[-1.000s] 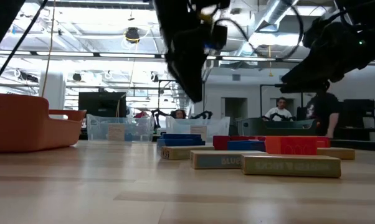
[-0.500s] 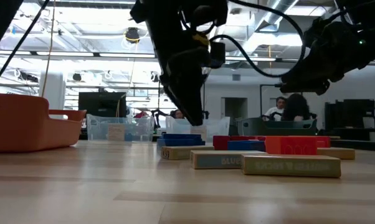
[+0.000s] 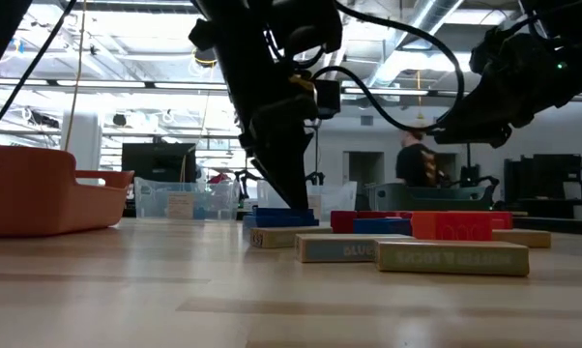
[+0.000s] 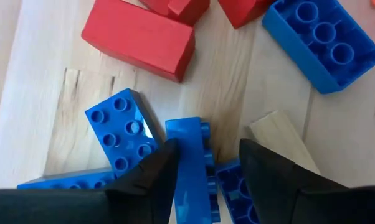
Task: Sort blocks
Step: Put the blue game piece into the left transparent bin
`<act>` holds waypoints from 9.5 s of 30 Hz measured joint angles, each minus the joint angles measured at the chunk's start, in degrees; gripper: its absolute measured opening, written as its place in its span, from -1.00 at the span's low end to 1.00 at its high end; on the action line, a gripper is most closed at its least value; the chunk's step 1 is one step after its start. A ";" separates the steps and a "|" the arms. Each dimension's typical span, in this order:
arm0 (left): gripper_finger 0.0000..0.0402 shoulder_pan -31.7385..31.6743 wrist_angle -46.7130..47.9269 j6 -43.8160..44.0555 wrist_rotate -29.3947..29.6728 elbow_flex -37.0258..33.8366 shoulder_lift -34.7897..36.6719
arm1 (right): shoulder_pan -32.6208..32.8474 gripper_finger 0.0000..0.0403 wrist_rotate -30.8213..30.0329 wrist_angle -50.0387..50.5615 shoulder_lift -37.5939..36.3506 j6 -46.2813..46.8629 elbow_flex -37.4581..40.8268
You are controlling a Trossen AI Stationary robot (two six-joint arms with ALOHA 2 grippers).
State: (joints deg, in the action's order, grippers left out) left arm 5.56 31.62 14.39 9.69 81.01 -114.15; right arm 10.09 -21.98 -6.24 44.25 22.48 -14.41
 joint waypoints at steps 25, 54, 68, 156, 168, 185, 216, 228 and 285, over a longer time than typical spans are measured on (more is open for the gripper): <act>-0.16 0.97 3.75 -0.61 2.04 2.93 -0.73 | 0.00 0.24 0.00 -0.22 -0.02 0.07 0.00; -0.58 -0.10 17.01 -8.60 12.26 8.63 2.79 | 0.03 0.24 0.00 -0.04 -0.02 0.04 0.01; -0.55 -24.09 15.37 -9.55 21.34 -11.91 26.82 | 0.09 0.24 0.00 -0.19 -0.02 0.05 0.01; 0.39 43.98 29.82 62.99 -20.62 -20.52 16.68 | -1.60 0.24 1.60 0.52 0.00 -13.53 -6.10; 0.30 43.98 22.04 63.19 -20.98 -25.80 16.68 | -1.51 0.24 1.57 1.55 0.00 -12.27 -6.08; -0.34 41.32 21.73 59.59 -20.16 -22.53 17.04 | -1.51 0.24 1.55 1.31 0.00 -12.33 -6.08; -0.31 -24.20 18.89 -11.85 16.63 -15.08 24.60 | -1.51 0.24 1.51 1.61 0.00 -11.39 -5.99; -0.31 -45.64 4.67 -17.54 10.39 -17.40 22.42 | -1.40 0.24 1.51 1.21 0.02 -7.72 -3.96; 0.11 -12.52 27.44 -50.07 -4.03 13.05 -9.53 | 1.90 0.24 1.53 -1.14 -0.02 -8.87 -4.04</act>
State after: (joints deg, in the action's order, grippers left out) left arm -6.96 59.06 -35.68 5.66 94.06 -123.68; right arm 11.99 -20.45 -7.38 44.23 13.61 -18.46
